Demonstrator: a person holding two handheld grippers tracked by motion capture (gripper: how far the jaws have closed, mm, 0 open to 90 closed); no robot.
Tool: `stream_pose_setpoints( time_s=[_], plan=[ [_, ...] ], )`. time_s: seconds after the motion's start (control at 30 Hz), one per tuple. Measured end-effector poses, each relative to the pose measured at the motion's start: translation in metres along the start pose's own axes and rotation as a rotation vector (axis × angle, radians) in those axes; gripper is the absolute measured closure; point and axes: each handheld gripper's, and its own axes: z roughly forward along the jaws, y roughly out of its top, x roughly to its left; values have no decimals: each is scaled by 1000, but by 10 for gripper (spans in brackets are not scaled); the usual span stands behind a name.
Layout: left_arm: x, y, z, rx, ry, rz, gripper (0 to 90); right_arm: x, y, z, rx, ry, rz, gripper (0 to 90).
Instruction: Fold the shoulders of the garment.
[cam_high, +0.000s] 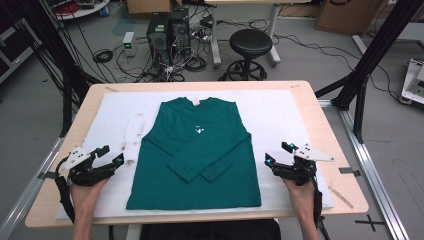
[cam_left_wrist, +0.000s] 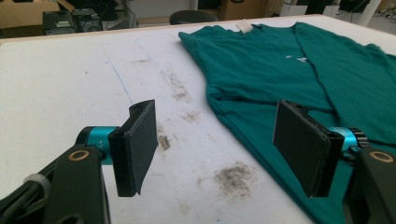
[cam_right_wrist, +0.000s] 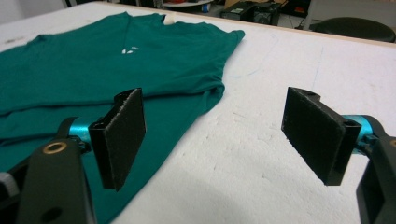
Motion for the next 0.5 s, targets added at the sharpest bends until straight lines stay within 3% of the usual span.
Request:
stream_pose_setpoints(
  time_s=[0.23,0.5],
  plan=[
    [-12,11,-5,-18,-44,28,308,5,-2,2,17,6,-12,222],
    [-19,14,-4,0,-52,40,308,8,-2,6,41,26,-24,220]
  ],
)
